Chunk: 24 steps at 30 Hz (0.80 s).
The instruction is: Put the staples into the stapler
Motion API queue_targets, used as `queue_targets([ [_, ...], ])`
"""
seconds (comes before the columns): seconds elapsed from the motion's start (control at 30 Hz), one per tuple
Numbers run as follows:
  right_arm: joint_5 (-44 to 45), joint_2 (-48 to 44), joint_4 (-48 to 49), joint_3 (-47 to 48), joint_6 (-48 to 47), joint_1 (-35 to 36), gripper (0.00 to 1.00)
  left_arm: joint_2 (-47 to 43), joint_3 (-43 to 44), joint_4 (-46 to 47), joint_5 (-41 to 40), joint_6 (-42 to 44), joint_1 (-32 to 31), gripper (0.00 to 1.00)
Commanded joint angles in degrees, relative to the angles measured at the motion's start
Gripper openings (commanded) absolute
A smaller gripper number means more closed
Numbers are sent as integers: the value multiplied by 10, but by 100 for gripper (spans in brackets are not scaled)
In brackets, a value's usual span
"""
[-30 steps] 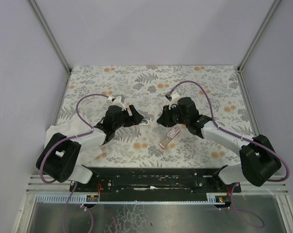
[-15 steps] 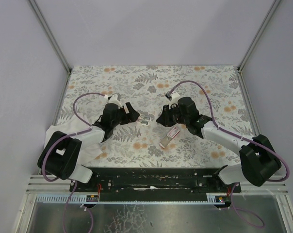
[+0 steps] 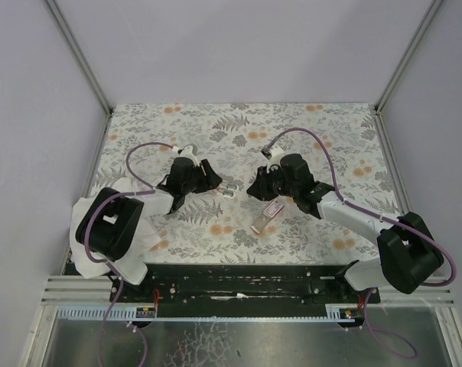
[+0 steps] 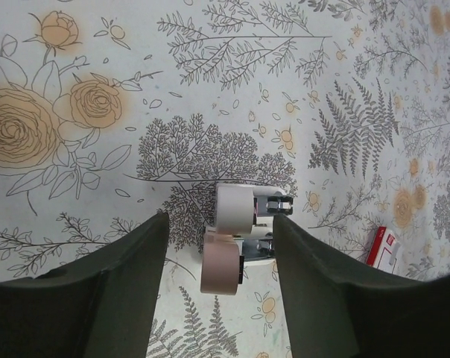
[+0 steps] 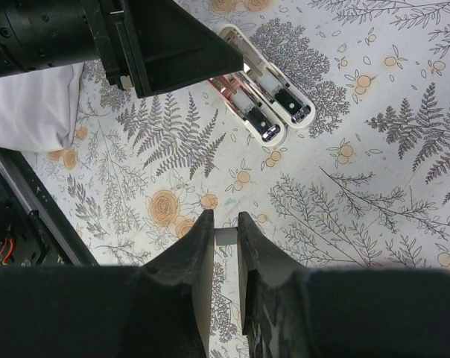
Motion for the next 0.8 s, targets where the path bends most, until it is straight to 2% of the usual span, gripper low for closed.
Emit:
queue_targets([
  [0.0, -6, -19, 26, -1, 0, 6, 22, 14, 19, 42, 15, 13, 5, 53],
  [0.3, -5, -26, 24, -9, -2, 6, 22, 28, 21, 41, 43, 24, 5, 25],
  [0.47, -2, -39, 6, -10, -10, 6, 22, 36, 29, 52, 123, 80, 2, 10],
  [0.6, 3, -56, -8, -19, -16, 6, 22, 31, 34, 40, 165, 135, -15, 5],
  [0.77, 4, -74, -13, -42, -16, 6, 22, 38, 67, -18, 237, 214, -43, 3],
])
